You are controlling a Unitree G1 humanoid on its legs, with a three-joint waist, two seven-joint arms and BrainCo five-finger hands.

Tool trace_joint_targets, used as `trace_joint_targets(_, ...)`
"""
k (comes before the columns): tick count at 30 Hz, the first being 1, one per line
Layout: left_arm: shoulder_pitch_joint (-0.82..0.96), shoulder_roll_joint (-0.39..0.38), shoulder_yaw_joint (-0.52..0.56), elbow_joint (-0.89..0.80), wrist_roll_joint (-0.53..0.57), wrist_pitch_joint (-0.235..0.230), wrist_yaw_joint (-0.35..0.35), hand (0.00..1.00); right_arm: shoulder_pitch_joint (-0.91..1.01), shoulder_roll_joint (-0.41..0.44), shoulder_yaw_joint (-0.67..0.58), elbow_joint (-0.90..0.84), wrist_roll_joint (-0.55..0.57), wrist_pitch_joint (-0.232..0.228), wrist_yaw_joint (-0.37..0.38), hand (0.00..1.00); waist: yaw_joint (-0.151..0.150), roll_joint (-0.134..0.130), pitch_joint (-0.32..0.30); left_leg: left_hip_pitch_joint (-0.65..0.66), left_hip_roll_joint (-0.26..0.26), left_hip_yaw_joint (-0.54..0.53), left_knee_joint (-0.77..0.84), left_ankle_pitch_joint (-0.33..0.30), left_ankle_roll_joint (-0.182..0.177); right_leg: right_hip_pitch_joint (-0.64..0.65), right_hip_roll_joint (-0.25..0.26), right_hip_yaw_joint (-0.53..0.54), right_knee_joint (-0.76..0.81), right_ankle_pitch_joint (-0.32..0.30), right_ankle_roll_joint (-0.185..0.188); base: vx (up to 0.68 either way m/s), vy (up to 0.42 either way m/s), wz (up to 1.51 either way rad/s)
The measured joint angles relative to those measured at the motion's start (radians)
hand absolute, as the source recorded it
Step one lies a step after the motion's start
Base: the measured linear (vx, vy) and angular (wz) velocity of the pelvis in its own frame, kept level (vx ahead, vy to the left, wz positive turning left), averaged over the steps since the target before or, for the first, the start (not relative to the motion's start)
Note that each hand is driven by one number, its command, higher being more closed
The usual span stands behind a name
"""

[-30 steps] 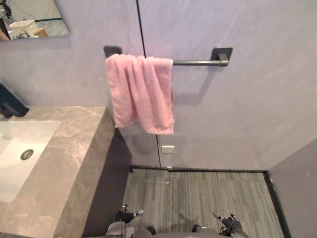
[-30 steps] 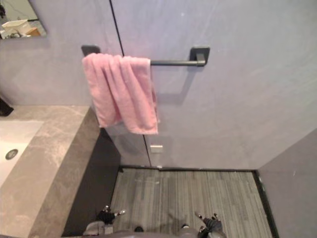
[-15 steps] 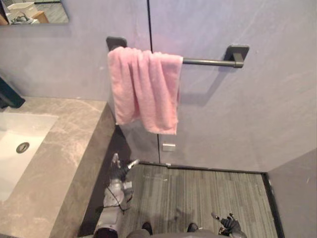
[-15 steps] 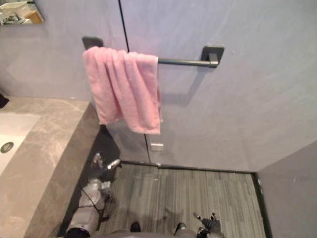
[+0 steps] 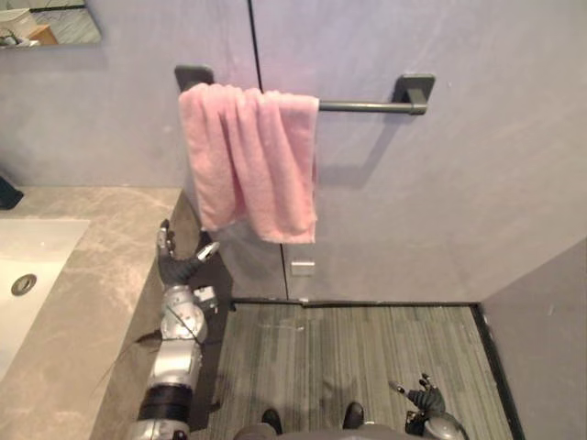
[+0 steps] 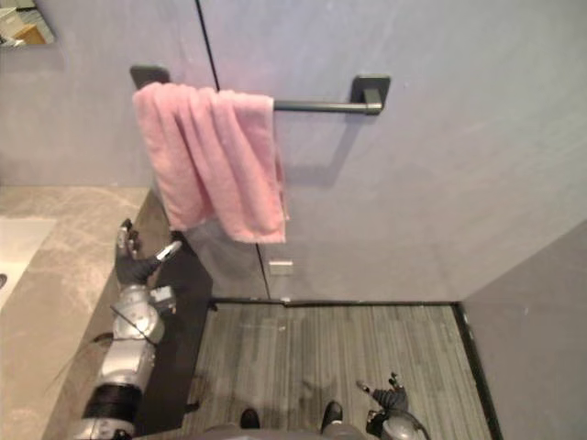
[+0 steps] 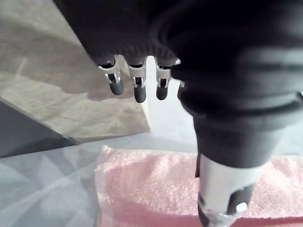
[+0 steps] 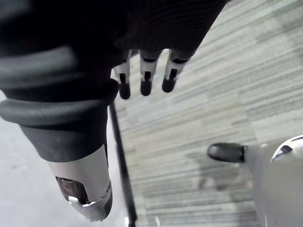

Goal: Organize washtable

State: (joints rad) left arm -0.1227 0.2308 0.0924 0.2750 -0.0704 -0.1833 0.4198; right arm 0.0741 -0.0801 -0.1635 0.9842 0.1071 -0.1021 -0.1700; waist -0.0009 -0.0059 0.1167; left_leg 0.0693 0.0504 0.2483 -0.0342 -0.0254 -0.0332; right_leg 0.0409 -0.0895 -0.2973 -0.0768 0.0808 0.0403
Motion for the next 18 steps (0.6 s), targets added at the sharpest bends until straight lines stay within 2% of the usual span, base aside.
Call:
trace_joint_targets(8, -0.187, 0.107, -0.001, 0.190, -0.057, -0.001, -0.008, 0.00, 0.000, -0.021, 0.022, -0.030, 0.000, -0.001, 0.003, 0.00, -0.039, -0.010, -0.002, -0.025, 0.001, 0.018, -0.006, 0.003, 0.000, -0.037, 0.009, 0.034, -0.016, 0.019, -0.001, -0.02, -0.010, -0.13)
trace_joint_targets(13, -0.291, 0.180, -0.002, 0.255, -0.074, -0.001, -0.027, 0.00, 0.001, -0.025, 0.027, -0.063, 0.000, -0.002, 0.020, 0.00, -0.039, -0.020, 0.001, -0.026, 0.001, 0.053, -0.018, 0.003, 0.000, -0.065, 0.013, 0.074, -0.015, 0.026, -0.006, 0.02, 0.002, -0.24)
trace_joint_targets(18, -0.333, 0.194, -0.004, 0.293, -0.074, -0.001, -0.021, 0.00, -0.004, -0.026, 0.037, -0.069, 0.000, -0.006, 0.021, 0.00, -0.036, -0.034, 0.009, -0.032, 0.001, 0.053, -0.018, 0.003, 0.000, -0.076, 0.014, 0.083, -0.014, 0.029, -0.010, -0.01, -0.003, -0.06)
